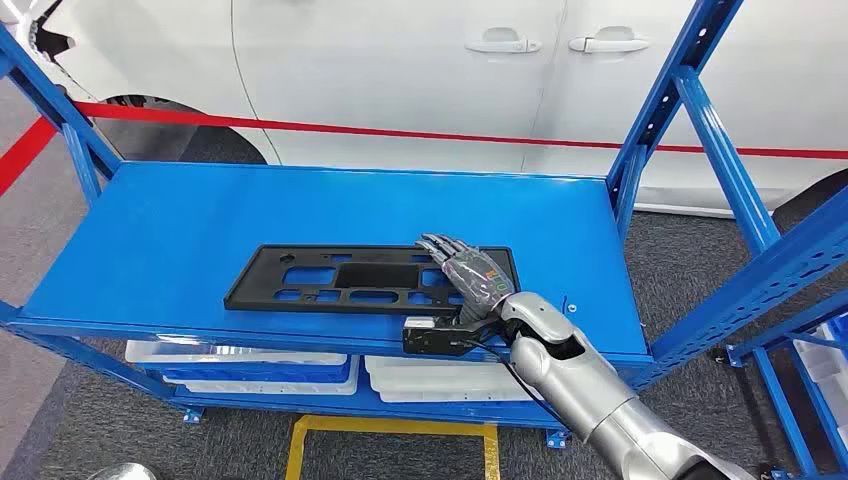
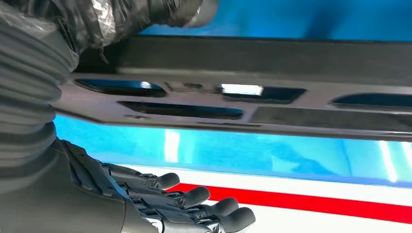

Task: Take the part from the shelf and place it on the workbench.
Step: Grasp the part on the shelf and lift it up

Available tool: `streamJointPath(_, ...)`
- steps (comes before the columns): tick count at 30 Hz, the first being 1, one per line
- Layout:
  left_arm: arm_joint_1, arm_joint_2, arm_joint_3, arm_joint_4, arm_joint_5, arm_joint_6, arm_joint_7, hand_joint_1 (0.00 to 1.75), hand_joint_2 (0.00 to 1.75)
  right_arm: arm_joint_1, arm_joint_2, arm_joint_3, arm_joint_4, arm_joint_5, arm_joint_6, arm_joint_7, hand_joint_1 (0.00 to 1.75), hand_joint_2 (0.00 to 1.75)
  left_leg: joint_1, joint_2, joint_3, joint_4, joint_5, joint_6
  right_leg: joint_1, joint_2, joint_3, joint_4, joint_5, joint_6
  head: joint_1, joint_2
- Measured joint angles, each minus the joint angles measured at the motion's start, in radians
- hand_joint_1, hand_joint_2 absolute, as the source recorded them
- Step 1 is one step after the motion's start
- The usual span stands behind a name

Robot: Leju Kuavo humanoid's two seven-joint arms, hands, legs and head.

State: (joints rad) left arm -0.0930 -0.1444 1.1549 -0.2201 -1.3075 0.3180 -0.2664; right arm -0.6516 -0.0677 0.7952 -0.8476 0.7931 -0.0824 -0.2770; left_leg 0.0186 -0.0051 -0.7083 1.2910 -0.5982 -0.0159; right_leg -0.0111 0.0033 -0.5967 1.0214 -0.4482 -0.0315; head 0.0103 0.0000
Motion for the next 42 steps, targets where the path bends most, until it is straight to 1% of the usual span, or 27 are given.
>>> streamJointPath(1,0.0,0.0,0.0,0.0,0.0,0.0,0.0,0.0,0.0,0.0,-0.001,0.0,0.001,0.001,0.0,0.002,0.56,1.75,0.0,0.0,-0.007,0.014,0.001,0.0,0.0,0.0,0.0,0.001,0.0,0.0,0.0,0.0)
streamJointPath(2,0.001,0.0,0.0,0.0,0.001,0.0,-0.001,0.0,0.0,0.0,-0.002,0.0,0.001,0.002,0.0,0.003,0.75,1.75,0.0,0.0,-0.006,0.012,0.009,0.0,0.0,0.0,0.0,0.001,-0.001,-0.001,0.0,0.0)
streamJointPath(3,0.001,0.0,0.0,0.0,0.002,0.0,-0.001,0.0,0.0,0.0,-0.003,-0.001,0.002,0.004,-0.001,0.006,1.08,1.75,0.0,0.0,-0.001,0.0,0.028,0.001,0.001,0.001,0.001,0.002,-0.001,-0.001,0.0,0.0)
streamJointPath(4,0.001,0.0,0.0,0.0,0.003,0.0,-0.002,0.0,0.0,0.0,-0.004,-0.003,0.002,0.006,-0.002,0.008,1.42,1.75,0.0,0.0,0.023,-0.052,0.062,0.003,0.001,0.001,0.002,0.004,-0.003,0.0,0.0,0.0)
streamJointPath(6,0.0,0.0,0.0,0.0,0.004,-0.001,-0.003,0.0,0.0,-0.001,-0.005,-0.008,0.002,0.011,-0.004,0.01,1.62,1.75,-0.002,0.0,0.089,-0.195,0.125,0.011,0.003,0.003,0.002,0.008,-0.006,0.005,0.0,0.0)
streamJointPath(8,-0.001,0.0,0.0,0.0,0.004,-0.001,-0.005,0.0,0.0,-0.002,-0.007,-0.012,0.002,0.016,-0.006,0.015,1.64,1.75,-0.005,-0.001,0.12,-0.266,0.142,0.018,0.006,0.003,-0.002,0.011,-0.007,0.013,0.001,0.0)
streamJointPath(10,-0.002,-0.001,0.001,0.0,0.004,-0.002,-0.007,0.0,0.0,-0.001,-0.008,-0.014,0.002,0.02,-0.007,0.019,1.66,1.75,-0.006,-0.001,0.121,-0.272,0.143,0.027,0.008,0.004,-0.004,0.009,-0.004,0.023,0.002,0.0)
streamJointPath(12,-0.001,-0.004,0.001,0.0,0.004,-0.001,-0.007,0.0,0.0,-0.001,-0.011,-0.019,0.0,0.026,-0.007,0.021,1.68,1.75,-0.003,0.0,0.124,-0.28,0.149,0.041,0.006,0.003,-0.011,0.027,-0.02,0.033,0.002,0.0)
streamJointPath(13,-0.001,-0.005,0.001,0.0,0.004,-0.001,-0.007,0.0,0.0,-0.002,-0.012,-0.023,-0.001,0.03,-0.007,0.021,1.69,1.75,-0.001,0.001,0.125,-0.284,0.151,0.047,0.005,0.003,-0.027,0.063,-0.043,0.038,0.002,0.0)
streamJointPath(15,-0.001,-0.006,0.001,0.0,0.005,0.0,-0.007,0.0,0.0,-0.001,-0.015,-0.03,-0.004,0.037,-0.008,0.023,1.69,1.75,-0.001,0.001,0.125,-0.286,0.152,0.054,0.003,0.002,-0.085,0.189,-0.108,0.047,0.002,0.0)
streamJointPath(16,-0.001,-0.006,0.001,0.0,0.006,0.001,-0.007,0.0,0.0,-0.001,-0.016,-0.031,-0.004,0.04,-0.009,0.024,1.69,1.75,-0.001,0.001,0.125,-0.285,0.152,0.055,0.002,0.002,-0.115,0.252,-0.13,0.049,0.002,0.0)
streamJointPath(17,-0.001,-0.006,0.001,0.0,0.006,0.001,-0.007,0.0,0.0,-0.001,-0.017,-0.033,-0.004,0.042,-0.009,0.024,1.69,1.75,-0.001,0.001,0.126,-0.284,0.151,0.055,0.001,0.002,-0.134,0.289,-0.136,0.051,0.002,0.0)
streamJointPath(18,-0.001,-0.006,0.001,0.0,0.006,0.001,-0.007,0.0,0.0,-0.001,-0.017,-0.033,-0.005,0.045,-0.009,0.025,1.69,1.75,-0.001,0.001,0.128,-0.284,0.15,0.055,0.0,0.002,-0.133,0.285,-0.121,0.051,0.002,0.0)
streamJointPath(19,-0.001,-0.007,0.001,0.0,0.006,0.001,-0.007,0.0,0.0,-0.002,-0.018,-0.034,-0.005,0.046,-0.009,0.025,1.7,1.75,-0.001,0.0,0.131,-0.283,0.148,0.054,0.0,0.002,-0.113,0.243,-0.089,0.048,0.002,0.0)
streamJointPath(20,-0.001,-0.008,0.001,0.0,0.006,0.001,-0.007,0.0,0.0,-0.005,-0.018,-0.036,-0.007,0.048,-0.009,0.025,1.7,1.75,-0.001,0.0,0.134,-0.282,0.146,0.052,0.0,0.002,-0.079,0.174,-0.051,0.044,0.002,0.0)
streamJointPath(22,-0.001,-0.011,0.001,0.0,0.006,0.001,-0.007,0.0,0.0,-0.01,-0.019,-0.038,-0.009,0.05,-0.009,0.025,1.71,1.75,-0.004,-0.001,0.137,-0.279,0.141,0.046,0.006,0.002,-0.018,0.05,-0.007,0.033,0.002,0.0)
streamJointPath(23,-0.002,-0.013,0.001,0.0,0.006,0.001,-0.007,0.0,0.0,-0.012,-0.02,-0.038,-0.011,0.05,-0.009,0.025,1.72,1.75,-0.004,-0.001,0.137,-0.278,0.14,0.041,0.01,0.002,-0.004,0.018,-0.002,0.029,0.002,0.0)
streamJointPath(25,-0.003,-0.014,0.001,0.0,0.006,0.001,-0.007,0.0,0.0,-0.012,-0.02,-0.039,-0.013,0.053,-0.008,0.024,1.72,1.75,-0.004,-0.001,0.138,-0.281,0.14,0.03,0.013,0.002,0.0,0.005,-0.004,0.022,0.002,0.0)
streamJointPath(28,-0.004,-0.013,0.001,0.0,0.006,0.001,-0.008,0.0,0.0,-0.014,-0.02,-0.039,-0.016,0.06,-0.009,0.025,1.74,1.75,-0.004,0.0,0.129,-0.255,0.117,0.015,0.003,-0.003,0.013,-0.013,0.006,0.007,0.002,0.0)
streamJointPath(31,-0.002,-0.013,0.001,0.0,0.006,0.0,-0.009,0.0,0.0,-0.015,-0.021,-0.039,-0.018,0.066,-0.012,0.027,1.75,1.75,0.001,0.0,0.057,-0.094,0.03,0.006,0.0,-0.008,0.016,-0.019,0.009,-0.001,0.0,0.0)
streamJointPath(32,-0.002,-0.013,0.001,0.0,0.006,0.0,-0.01,0.0,0.0,-0.014,-0.021,-0.039,-0.018,0.07,-0.013,0.028,1.75,1.75,0.002,0.0,0.034,-0.045,0.014,0.003,0.0,-0.008,0.014,-0.018,0.009,-0.001,0.0,0.0)
streamJointPath(33,-0.001,-0.013,0.001,0.0,0.007,0.0,-0.011,0.0,0.0,-0.012,-0.021,-0.039,-0.018,0.076,-0.017,0.028,1.75,1.75,0.004,0.0,0.026,-0.028,0.017,0.001,0.0,-0.008,0.013,-0.016,0.008,-0.001,0.0,0.0)
streamJointPath(34,-0.001,-0.013,0.001,0.0,0.007,0.0,-0.012,0.0,0.0,-0.011,-0.021,-0.039,-0.018,0.081,-0.02,0.028,1.75,1.75,0.005,0.001,0.037,-0.05,0.04,0.0,-0.001,-0.008,0.013,-0.014,0.007,0.0,0.0,0.0)
streamJointPath(36,-0.001,-0.012,0.002,0.0,0.008,0.0,-0.012,0.0,0.0,-0.011,-0.021,-0.039,-0.018,0.092,-0.027,0.03,1.75,1.75,0.008,0.001,0.096,-0.17,0.104,-0.002,-0.002,-0.006,0.012,-0.006,0.003,0.008,0.0,0.0)
streamJointPath(37,-0.001,-0.012,0.002,0.001,0.008,0.0,-0.012,0.0,0.0,-0.011,-0.022,-0.04,-0.018,0.096,-0.031,0.031,1.75,1.75,0.007,0.0,0.122,-0.224,0.122,0.001,-0.001,-0.005,0.009,0.001,-0.001,0.013,0.0,0.0)
streamJointPath(39,-0.001,-0.012,0.002,0.001,0.008,0.0,-0.012,0.0,0.0,-0.012,-0.022,-0.04,-0.018,0.11,-0.045,0.037,1.75,1.75,0.004,-0.001,0.141,-0.268,0.126,0.009,0.003,-0.003,0.002,0.009,-0.002,0.024,0.001,0.0)
streamJointPath(42,-0.001,-0.013,0.002,0.001,0.008,0.0,-0.012,0.0,0.0,-0.007,-0.023,-0.04,-0.03,0.17,-0.085,0.056,1.75,1.75,0.003,0.0,0.139,-0.273,0.132,0.032,0.001,-0.002,-0.005,0.016,-0.008,0.038,0.001,0.0)
